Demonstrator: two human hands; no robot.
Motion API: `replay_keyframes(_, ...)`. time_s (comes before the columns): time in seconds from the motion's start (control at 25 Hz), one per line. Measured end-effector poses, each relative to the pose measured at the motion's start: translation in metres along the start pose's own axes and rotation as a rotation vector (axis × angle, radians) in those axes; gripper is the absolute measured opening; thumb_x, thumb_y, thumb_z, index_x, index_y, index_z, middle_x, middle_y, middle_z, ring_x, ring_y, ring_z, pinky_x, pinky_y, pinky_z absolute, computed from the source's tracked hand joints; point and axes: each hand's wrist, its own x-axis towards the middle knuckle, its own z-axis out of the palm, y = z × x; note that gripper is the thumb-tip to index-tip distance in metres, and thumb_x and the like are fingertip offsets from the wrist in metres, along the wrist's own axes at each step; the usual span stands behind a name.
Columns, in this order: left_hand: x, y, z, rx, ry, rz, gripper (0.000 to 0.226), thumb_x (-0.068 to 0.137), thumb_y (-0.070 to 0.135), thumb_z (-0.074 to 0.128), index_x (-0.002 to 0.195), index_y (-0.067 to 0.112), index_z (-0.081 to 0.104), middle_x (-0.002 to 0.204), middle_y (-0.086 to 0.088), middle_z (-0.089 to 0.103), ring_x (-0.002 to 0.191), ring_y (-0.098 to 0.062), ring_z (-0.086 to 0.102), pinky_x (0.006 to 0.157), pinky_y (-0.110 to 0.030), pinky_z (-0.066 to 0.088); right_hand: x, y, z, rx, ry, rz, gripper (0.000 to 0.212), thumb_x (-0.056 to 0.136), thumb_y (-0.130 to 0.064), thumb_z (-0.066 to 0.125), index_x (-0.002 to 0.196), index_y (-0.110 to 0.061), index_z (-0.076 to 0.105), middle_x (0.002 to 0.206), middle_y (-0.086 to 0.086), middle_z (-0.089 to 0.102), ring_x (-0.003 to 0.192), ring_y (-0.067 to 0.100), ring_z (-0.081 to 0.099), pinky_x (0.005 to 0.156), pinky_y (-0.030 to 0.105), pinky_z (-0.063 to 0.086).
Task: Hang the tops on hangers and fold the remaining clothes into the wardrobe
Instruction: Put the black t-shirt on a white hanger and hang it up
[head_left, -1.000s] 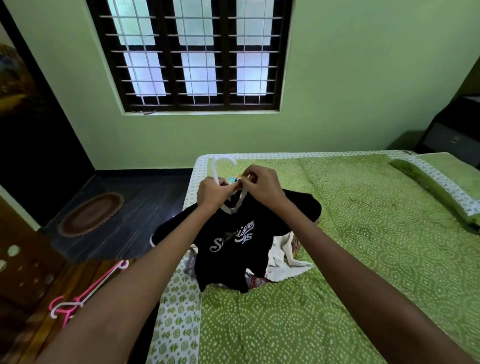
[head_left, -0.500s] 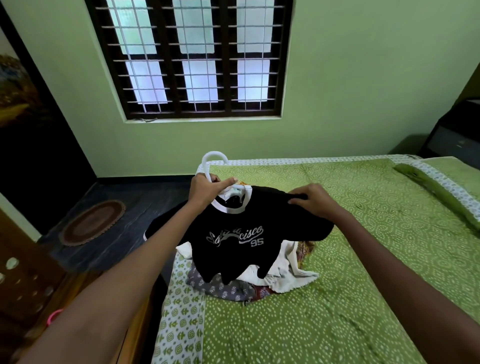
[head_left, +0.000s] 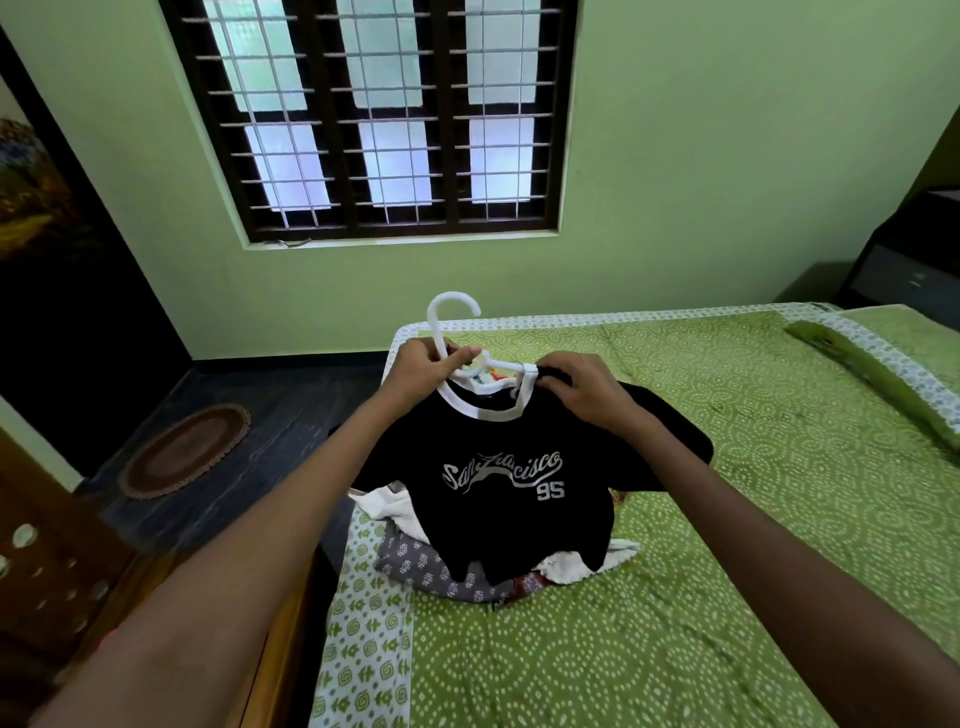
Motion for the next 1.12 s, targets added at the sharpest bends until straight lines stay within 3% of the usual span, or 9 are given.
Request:
replay_keyframes(0.08, -0.002, -0.009, -0.021, 0.039, -0.077, 0.055, 0.015, 0.083, 0.028, 0.066, 0.086, 0.014, 0.068, 0.079, 0.007, 0.066, 0.074, 0.001, 0.057, 0.078, -0.019, 0.042, -0.005, 0.012, -0.004, 0.052, 0.041, 0.068, 0.016, 0.087, -0.004, 0.061, 0.1, 0.001, 0.069, 0.091, 0.016, 0.07, 0.079, 0.024, 0.061, 0.066, 0.028, 0.039)
replay_keyframes(0.2, -0.009, -0.027, -0.048, 0.225, -0.082, 0.077, 0.02, 0.08, 0.01, 0.071, 0.1, 0.007, 0.071, 0.097, -0.003, 0.071, 0.09, -0.007, 0.062, 0.093, -0.026, 0.045, -0.011, 0.024, -0.011, 0.165, 0.062, 0.165, 0.017, 0.086, -0.005, 0.063, 0.101, -0.002, 0.071, 0.092, 0.012, 0.071, 0.08, 0.018, 0.061, 0.071, 0.031, 0.045)
replay_keyframes(0.28, -0.015, -0.033, -0.056, 0.34, -0.014, 0.13, 0.024, 0.08, 0.01, 0.072, 0.104, 0.005, 0.072, 0.102, -0.006, 0.071, 0.095, -0.009, 0.064, 0.093, -0.025, 0.046, -0.012, 0.029, -0.014, 0.224, 0.046, 0.187, 0.017, 0.086, -0.004, 0.063, 0.101, -0.003, 0.071, 0.092, 0.01, 0.072, 0.081, 0.016, 0.063, 0.077, 0.034, 0.049)
replay_keyframes(0.48, -0.013, -0.038, -0.069, 0.329, 0.088, 0.217, 0.018, 0.084, 0.011, 0.068, 0.099, 0.002, 0.073, 0.098, -0.007, 0.071, 0.074, 0.026, 0.054, 0.077, -0.001, 0.04, -0.018, 0.032, -0.026, 0.344, 0.062, 0.265, 0.022, 0.086, 0.002, 0.061, 0.105, -0.004, 0.07, 0.097, 0.011, 0.07, 0.074, 0.001, 0.062, 0.075, 0.019, 0.049)
replay_keyframes(0.56, -0.012, -0.035, -0.068, 0.369, 0.039, 0.211, 0.018, 0.085, 0.012, 0.068, 0.1, 0.003, 0.073, 0.098, -0.008, 0.072, 0.074, 0.022, 0.055, 0.074, 0.0, 0.039, -0.018, 0.03, -0.029, 0.36, 0.053, 0.26, 0.023, 0.086, 0.005, 0.06, 0.106, -0.002, 0.068, 0.098, 0.01, 0.069, 0.068, -0.009, 0.059, 0.071, 0.011, 0.047)
replay_keyframes(0.72, -0.011, -0.026, -0.049, 0.371, -0.004, 0.238, 0.026, 0.086, 0.013, 0.066, 0.107, -0.001, 0.068, 0.106, -0.012, 0.069, 0.094, -0.011, 0.059, 0.077, -0.011, 0.04, -0.015, 0.025, -0.031, 0.342, 0.076, 0.243, 0.024, 0.086, 0.005, 0.06, 0.108, 0.0, 0.068, 0.098, 0.007, 0.068, 0.065, -0.015, 0.058, 0.068, 0.006, 0.045)
replay_keyframes(0.84, -0.006, -0.017, -0.04, 0.375, -0.024, 0.307, 0.026, 0.088, 0.011, 0.064, 0.109, -0.004, 0.066, 0.107, -0.015, 0.068, 0.096, -0.015, 0.058, 0.08, -0.013, 0.038, -0.015, 0.022, -0.034, 0.328, 0.08, 0.235, 0.025, 0.085, 0.004, 0.061, 0.109, -0.001, 0.068, 0.099, 0.005, 0.068, 0.066, -0.016, 0.057, 0.069, 0.005, 0.045)
replay_keyframes(1.0, 0.0, -0.002, -0.03, 0.352, -0.055, 0.372, 0.023, 0.089, 0.01, 0.062, 0.107, -0.003, 0.067, 0.102, -0.005, 0.066, 0.093, -0.011, 0.057, 0.078, -0.003, 0.035, -0.014, 0.019, -0.034, 0.269, 0.104, 0.203, 0.024, 0.084, 0.001, 0.063, 0.108, 0.0, 0.068, 0.099, 0.003, 0.067, 0.069, -0.019, 0.057, 0.071, 0.003, 0.044)
replay_keyframes(1.12, 0.004, -0.007, -0.035, 0.294, -0.033, 0.351, 0.02, 0.089, 0.011, 0.062, 0.104, -0.001, 0.068, 0.1, -0.007, 0.067, 0.088, -0.004, 0.056, 0.078, -0.006, 0.038, -0.019, 0.026, -0.043, 0.156, 0.086, 0.203, 0.022, 0.083, -0.002, 0.067, 0.105, -0.001, 0.071, 0.097, 0.004, 0.07, 0.077, -0.003, 0.062, 0.068, 0.003, 0.042)
